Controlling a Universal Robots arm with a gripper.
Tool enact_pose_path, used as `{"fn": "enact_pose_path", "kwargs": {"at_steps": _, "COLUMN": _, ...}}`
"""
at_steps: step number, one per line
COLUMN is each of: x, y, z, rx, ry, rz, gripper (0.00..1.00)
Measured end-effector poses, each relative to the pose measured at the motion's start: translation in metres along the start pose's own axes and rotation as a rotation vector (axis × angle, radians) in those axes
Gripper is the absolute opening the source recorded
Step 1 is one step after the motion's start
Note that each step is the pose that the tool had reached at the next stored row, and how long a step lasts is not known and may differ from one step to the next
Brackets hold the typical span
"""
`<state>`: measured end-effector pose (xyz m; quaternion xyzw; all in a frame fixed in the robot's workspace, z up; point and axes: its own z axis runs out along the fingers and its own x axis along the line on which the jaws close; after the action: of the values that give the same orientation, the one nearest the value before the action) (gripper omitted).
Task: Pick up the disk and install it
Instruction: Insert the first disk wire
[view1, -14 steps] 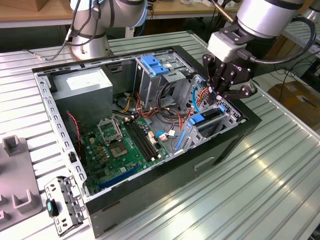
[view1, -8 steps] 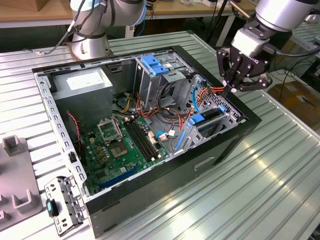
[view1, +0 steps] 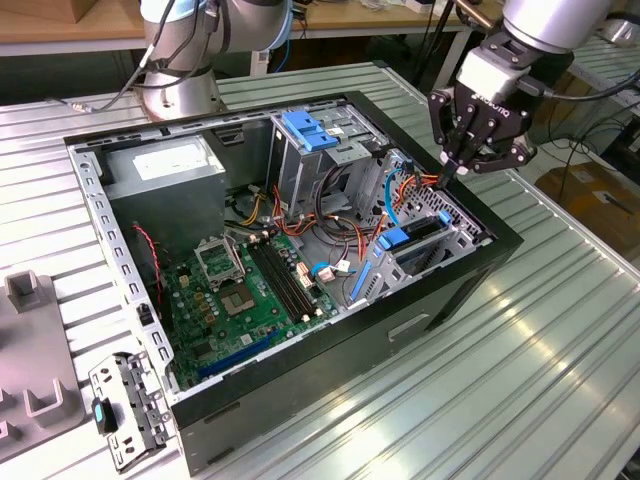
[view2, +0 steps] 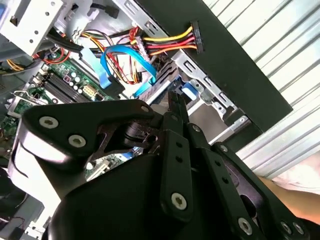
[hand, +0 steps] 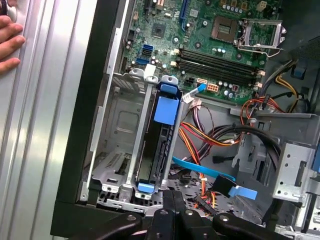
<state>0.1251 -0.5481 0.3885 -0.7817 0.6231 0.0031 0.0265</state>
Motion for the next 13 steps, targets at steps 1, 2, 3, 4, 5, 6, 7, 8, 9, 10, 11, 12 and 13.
{"fn": "enact_pose_path", "kwargs": {"at_steps": 1, "x": -0.0003, "y": -0.0003, "z": 0.0001, "rx": -0.0003, "ry": -0.0003, "rz": -0.007, "gripper": 0.11}}
{"fn": "enact_pose_path", "kwargs": {"at_steps": 2, "x": -0.0003, "y": -0.0004, "z": 0.0003, "rx": -0.0008, "ry": -0.0007, "rz": -0.02, "gripper": 0.11}}
{"fn": "enact_pose_path", "kwargs": {"at_steps": 3, "x": -0.0003, "y": -0.0004, "z": 0.0005, "rx": -0.0018, "ry": -0.0016, "rz": -0.046, "gripper": 0.11}}
{"fn": "enact_pose_path", "kwargs": {"at_steps": 4, "x": -0.0004, "y": -0.0005, "z": 0.0008, "rx": -0.0025, "ry": -0.0024, "rz": -0.065, "gripper": 0.11}}
{"fn": "enact_pose_path", "kwargs": {"at_steps": 5, "x": -0.0002, "y": -0.0012, "z": 0.0013, "rx": -0.0032, "ry": -0.0033, "rz": -0.086, "gripper": 0.11}}
{"fn": "enact_pose_path", "kwargs": {"at_steps": 6, "x": 0.0002, "y": -0.0031, "z": 0.0016, "rx": -0.0034, "ry": -0.0036, "rz": -0.091, "gripper": 0.11}}
{"fn": "enact_pose_path", "kwargs": {"at_steps": 7, "x": 0.0008, "y": -0.007, "z": 0.0019, "rx": -0.0036, "ry": -0.0036, "rz": -0.093, "gripper": 0.11}}
{"fn": "enact_pose_path", "kwargs": {"at_steps": 8, "x": 0.0016, "y": -0.0119, "z": 0.0022, "rx": -0.0037, "ry": -0.0035, "rz": -0.094, "gripper": 0.11}}
{"fn": "enact_pose_path", "kwargs": {"at_steps": 9, "x": 0.0024, "y": -0.0175, "z": 0.0027, "rx": -0.0038, "ry": -0.0036, "rz": -0.094, "gripper": 0.11}}
{"fn": "enact_pose_path", "kwargs": {"at_steps": 10, "x": 0.0031, "y": -0.0222, "z": 0.003, "rx": -0.0038, "ry": -0.0037, "rz": -0.095, "gripper": 0.11}}
{"fn": "enact_pose_path", "kwargs": {"at_steps": 11, "x": 0.0038, "y": -0.03, "z": 0.0034, "rx": -0.004, "ry": -0.0038, "rz": -0.097, "gripper": 0.11}}
{"fn": "enact_pose_path", "kwargs": {"at_steps": 12, "x": 0.004, "y": -0.0351, "z": 0.0036, "rx": -0.0044, "ry": -0.004, "rz": -0.103, "gripper": 0.11}}
{"fn": "enact_pose_path", "kwargs": {"at_steps": 13, "x": 0.0042, "y": -0.0379, "z": 0.0037, "rx": -0.0048, "ry": -0.0042, "rz": -0.111, "gripper": 0.11}}
